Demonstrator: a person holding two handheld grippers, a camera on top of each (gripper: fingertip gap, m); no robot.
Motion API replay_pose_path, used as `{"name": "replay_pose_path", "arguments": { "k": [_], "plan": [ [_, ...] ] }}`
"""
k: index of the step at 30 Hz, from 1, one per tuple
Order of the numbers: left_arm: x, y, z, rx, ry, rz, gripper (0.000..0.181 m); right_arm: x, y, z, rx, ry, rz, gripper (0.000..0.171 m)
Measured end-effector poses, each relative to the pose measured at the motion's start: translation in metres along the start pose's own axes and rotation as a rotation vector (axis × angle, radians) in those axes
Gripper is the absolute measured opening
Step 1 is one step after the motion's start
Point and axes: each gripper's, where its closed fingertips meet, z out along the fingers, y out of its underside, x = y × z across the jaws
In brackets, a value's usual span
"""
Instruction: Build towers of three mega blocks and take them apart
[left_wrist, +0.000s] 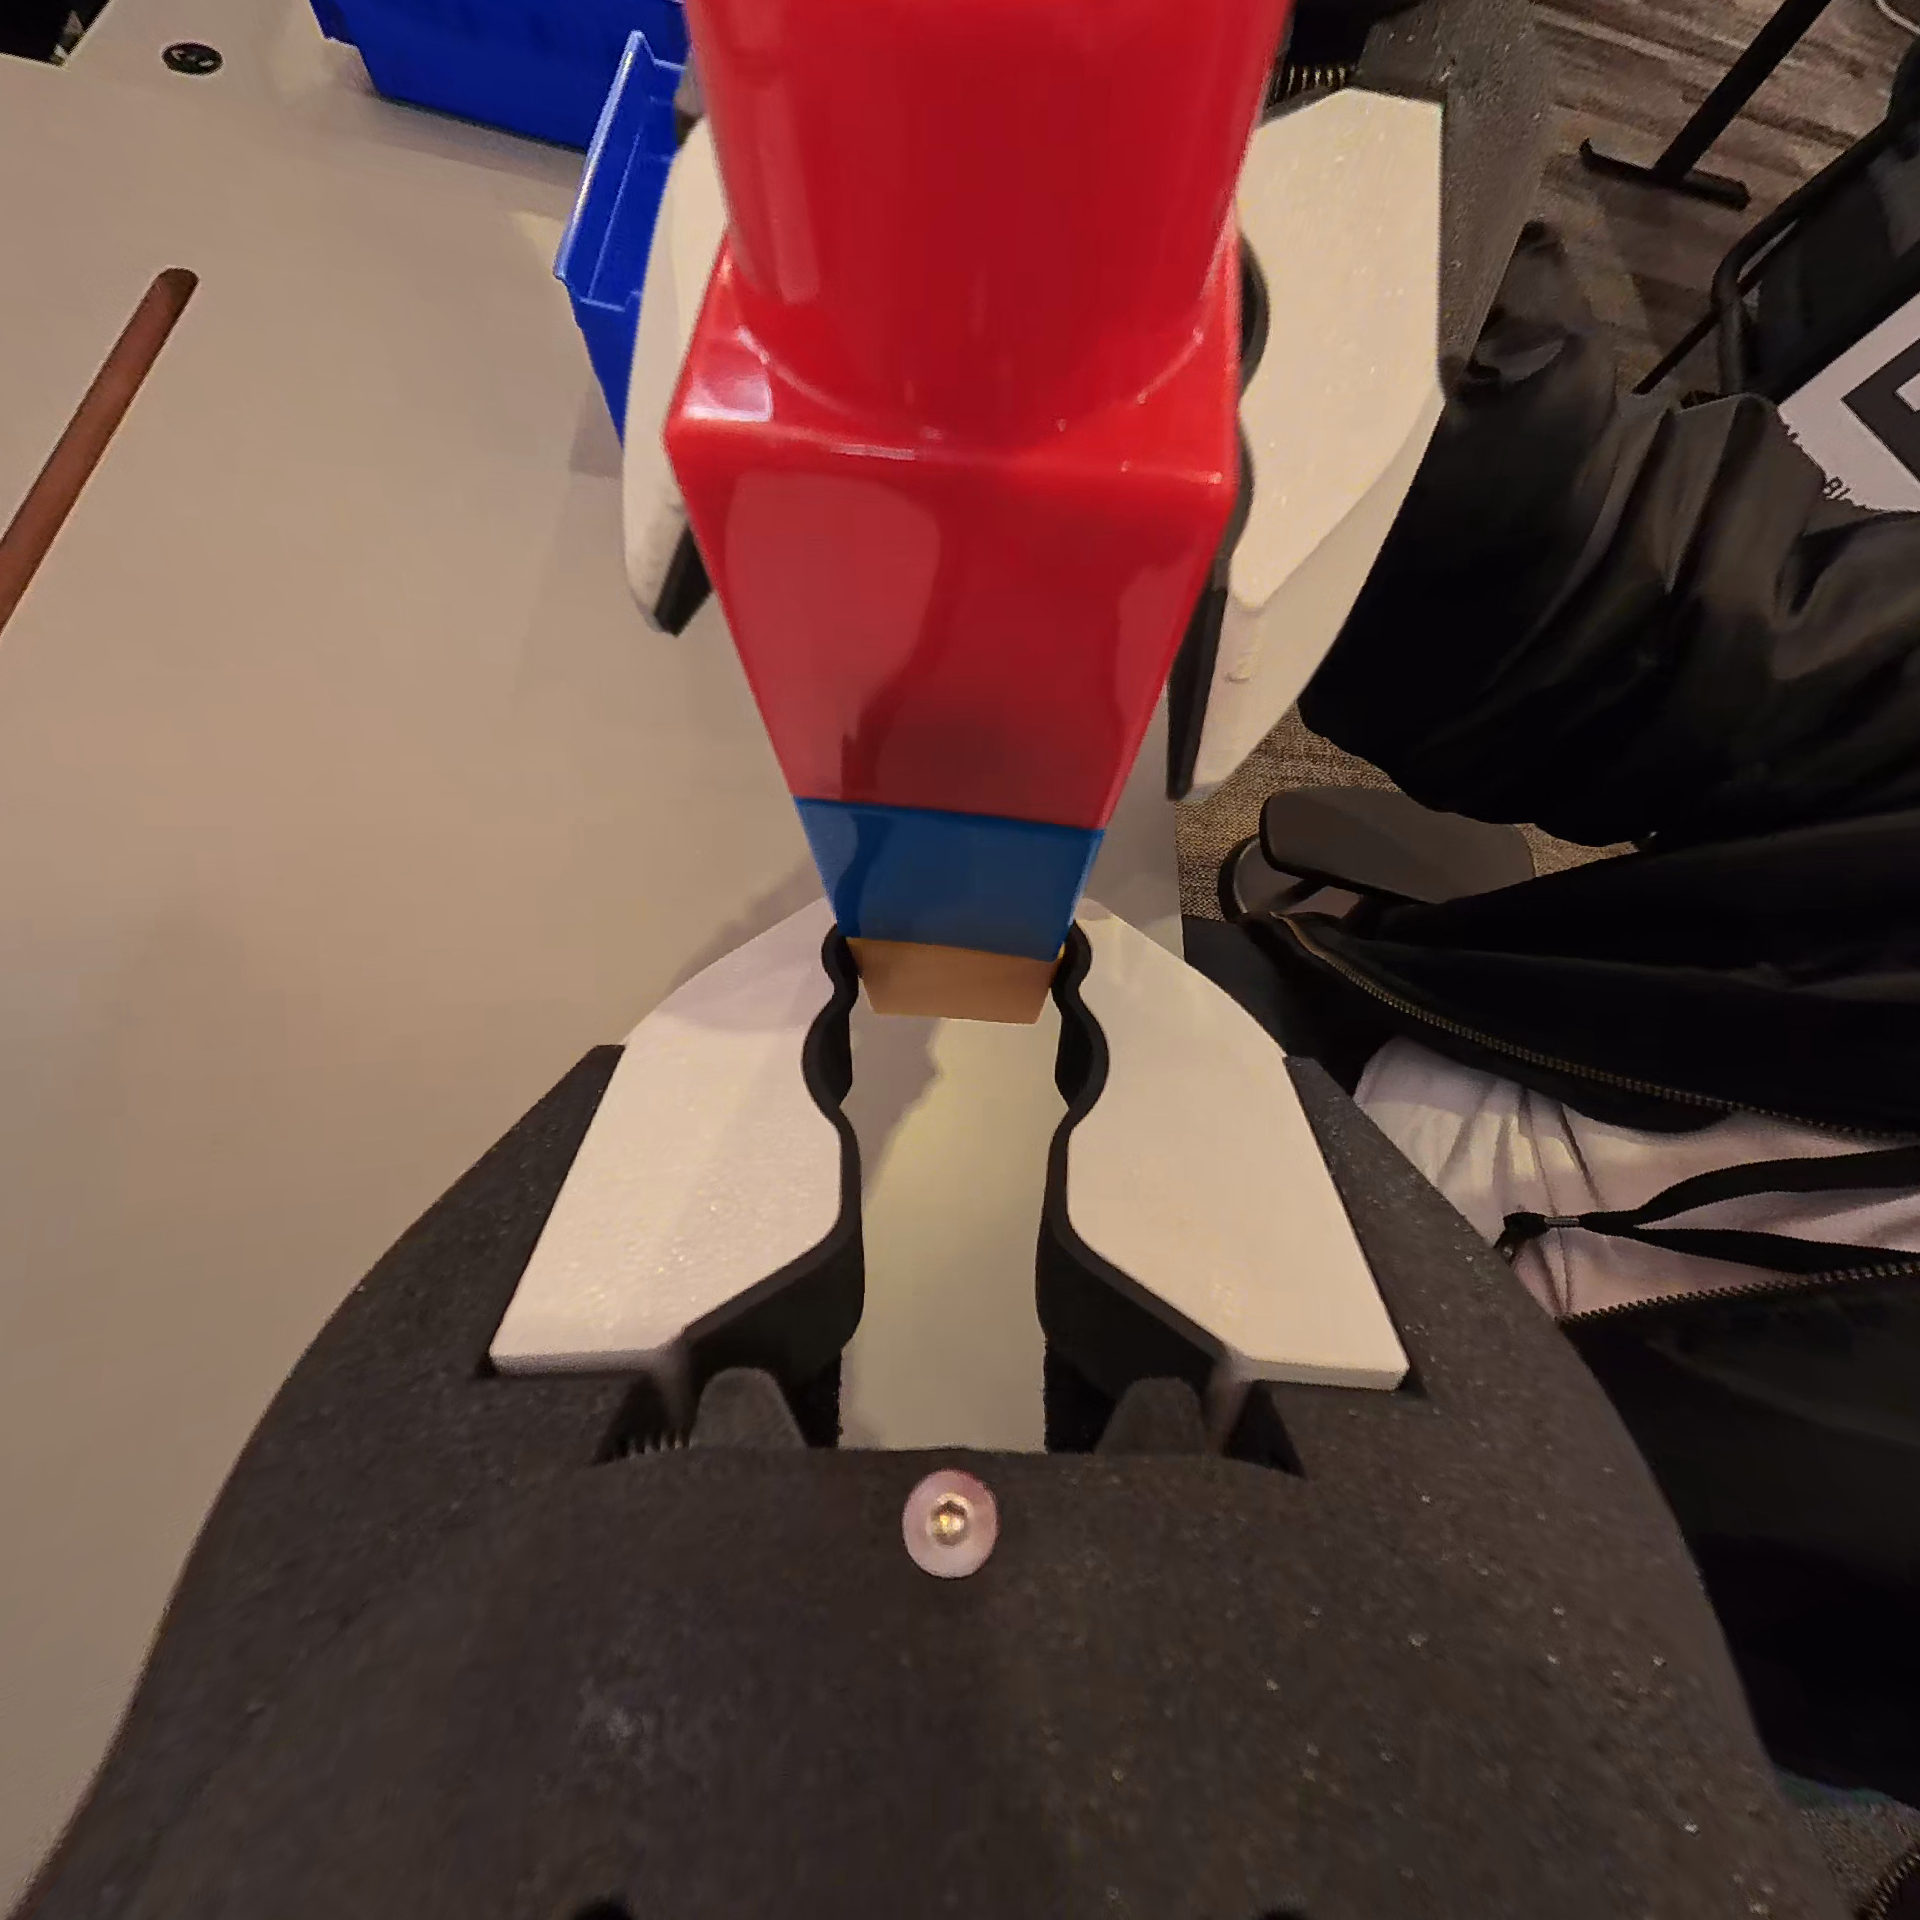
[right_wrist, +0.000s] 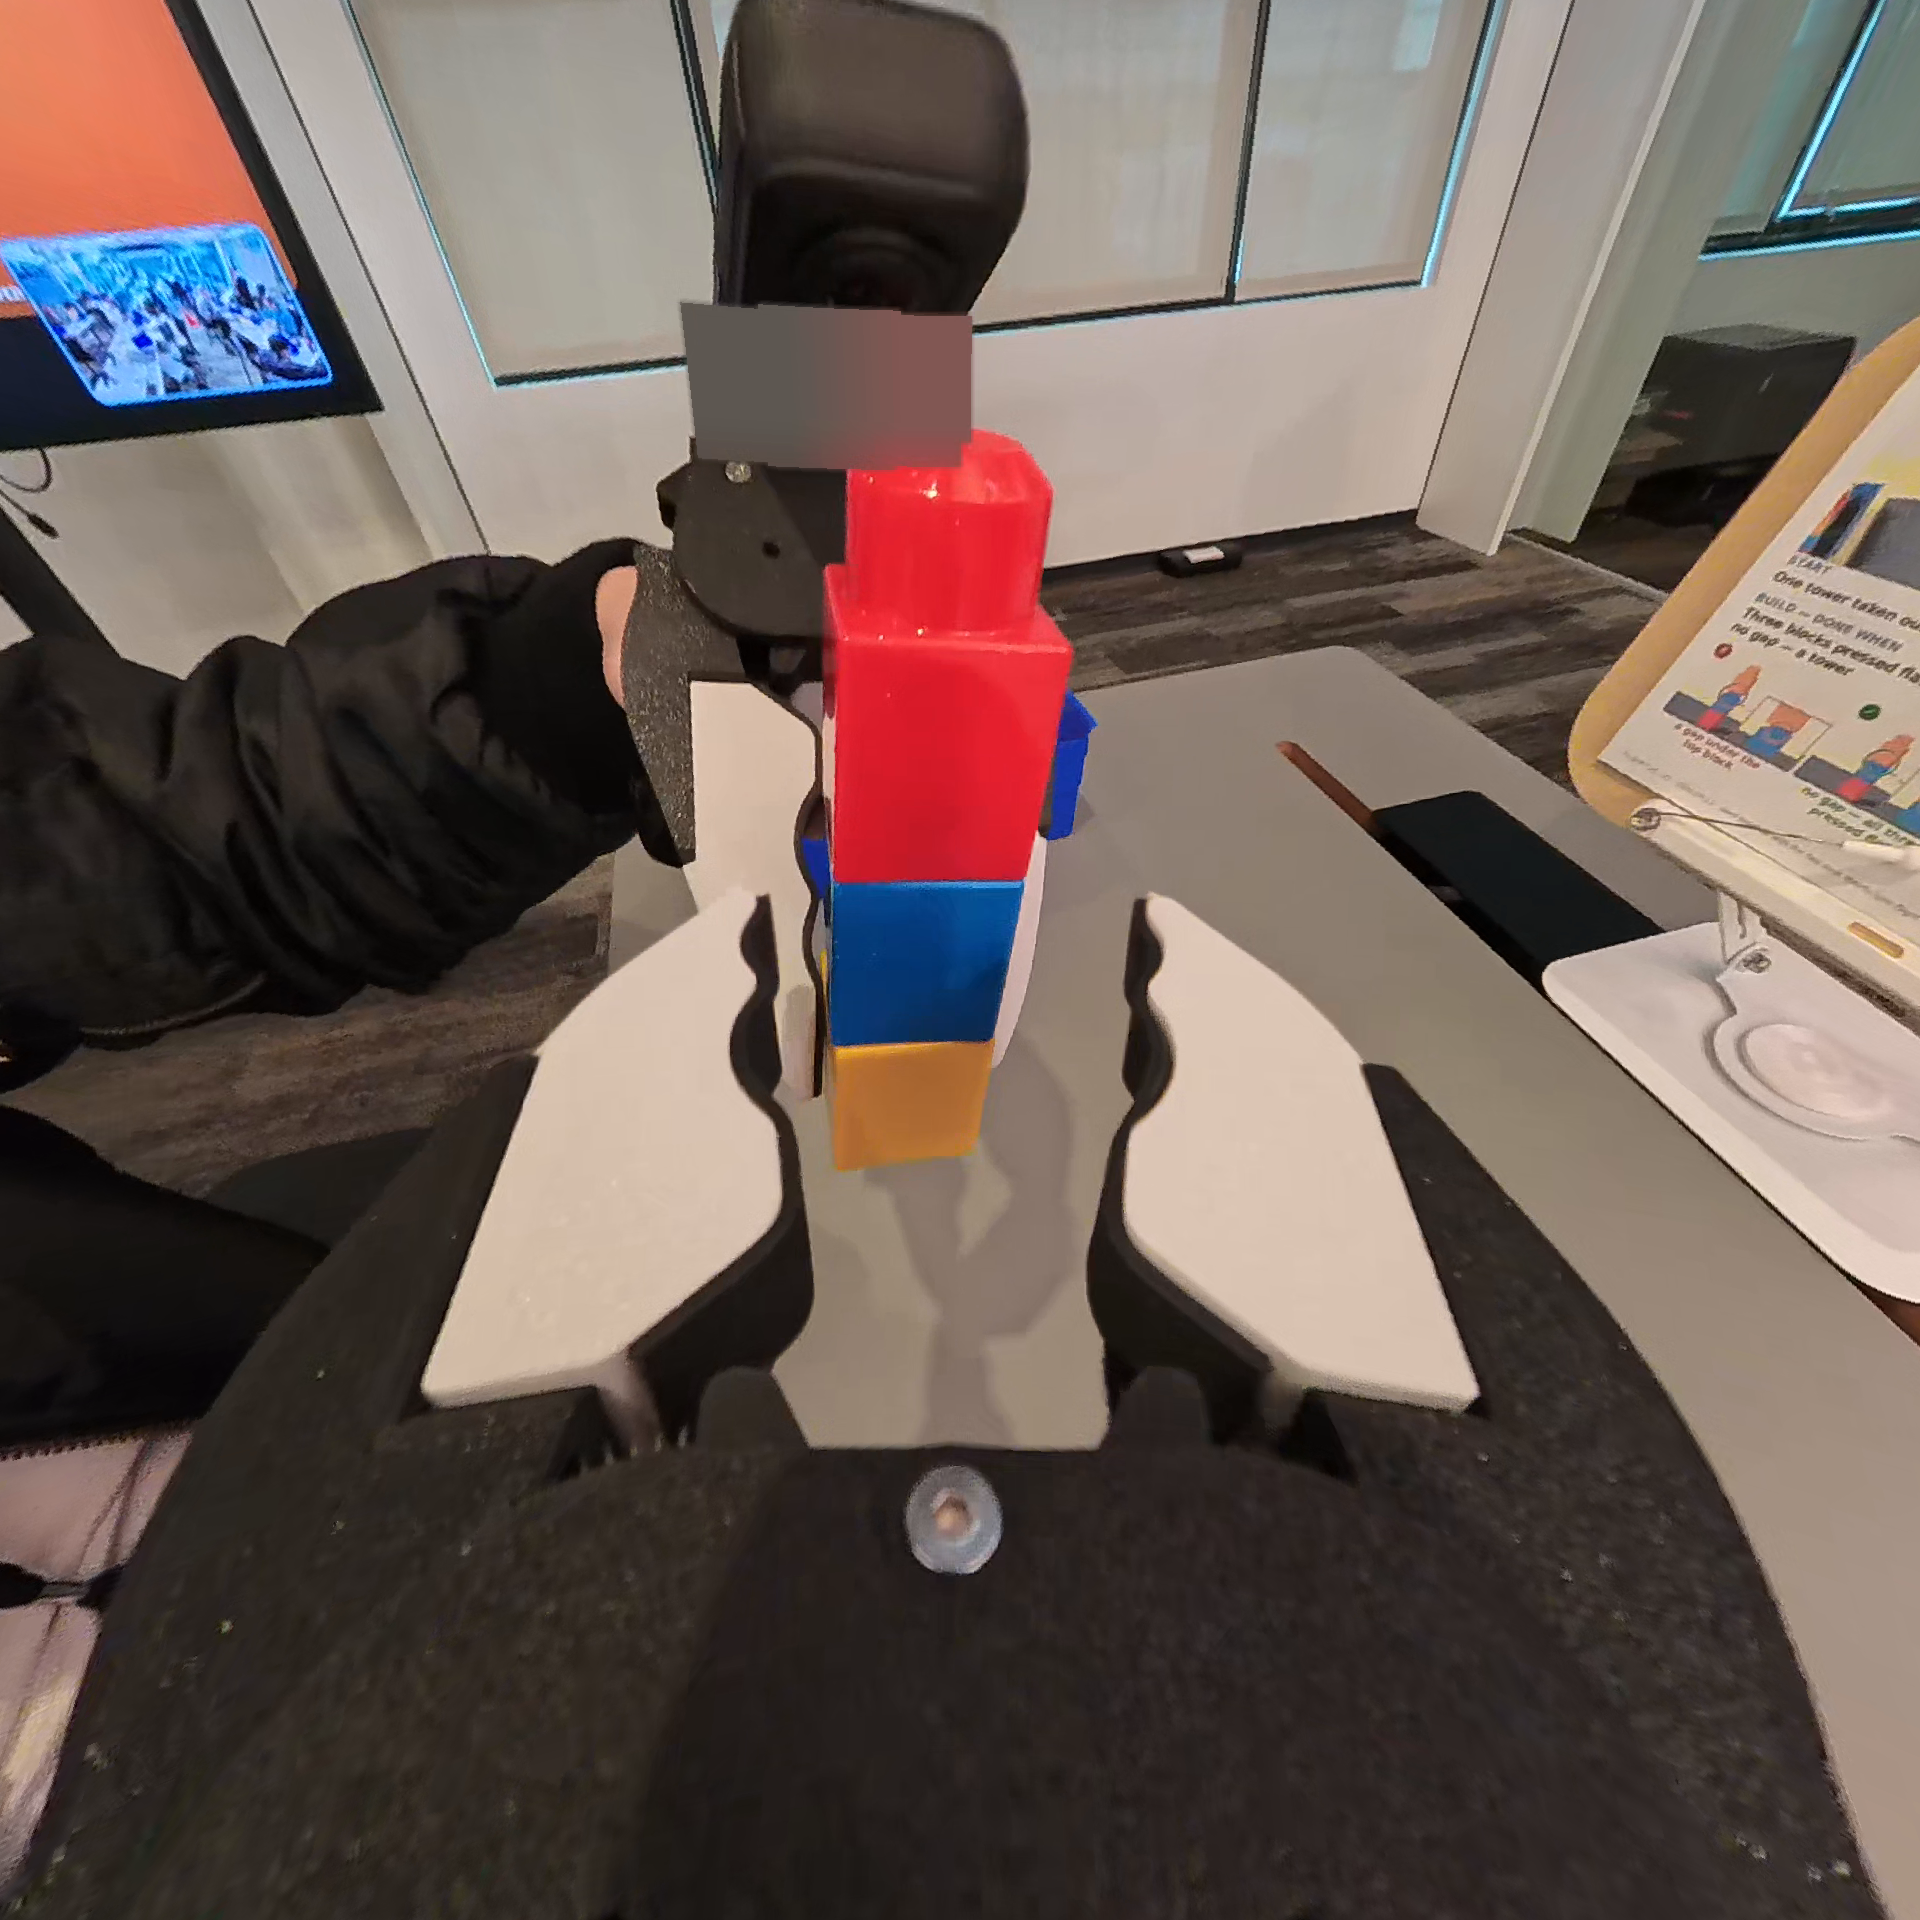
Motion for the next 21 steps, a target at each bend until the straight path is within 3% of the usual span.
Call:
{"name": "replay_pose_path", "arguments": {
  "k": [6,9,11,13,16,18,21],
  "plan": [
    [0.002,0.004,0.003,-0.013,0.010,0.022,0.036,-0.009,0.005,0.002,-0.026,-0.068,-0.016,0.035],
    [0.003,0.005,0.008,0.006,-0.009,0.052,0.038,-0.011,0.009,0.001,-0.028,-0.078,-0.031,0.034],
    [0.000,0.004,0.011,0.049,-0.062,0.069,0.056,-0.011,0.010,-0.004,-0.012,-0.057,-0.044,0.034],
    [-0.003,0.009,0.014,0.098,-0.116,0.093,0.063,-0.009,0.005,-0.018,0.024,-0.003,-0.065,0.034],
    [-0.002,0.016,0.013,0.224,-0.213,0.110,0.066,-0.008,-0.011,-0.068,0.090,0.109,-0.123,0.034],
    [0.008,0.022,0.008,0.325,-0.224,0.094,0.062,0.004,-0.018,-0.122,0.114,0.259,-0.185,0.034],
    [0.015,0.036,-0.001,0.412,-0.277,0.057,0.056,0.062,-0.003,-0.235,0.089,0.696,-0.282,0.034]
  ]
}}
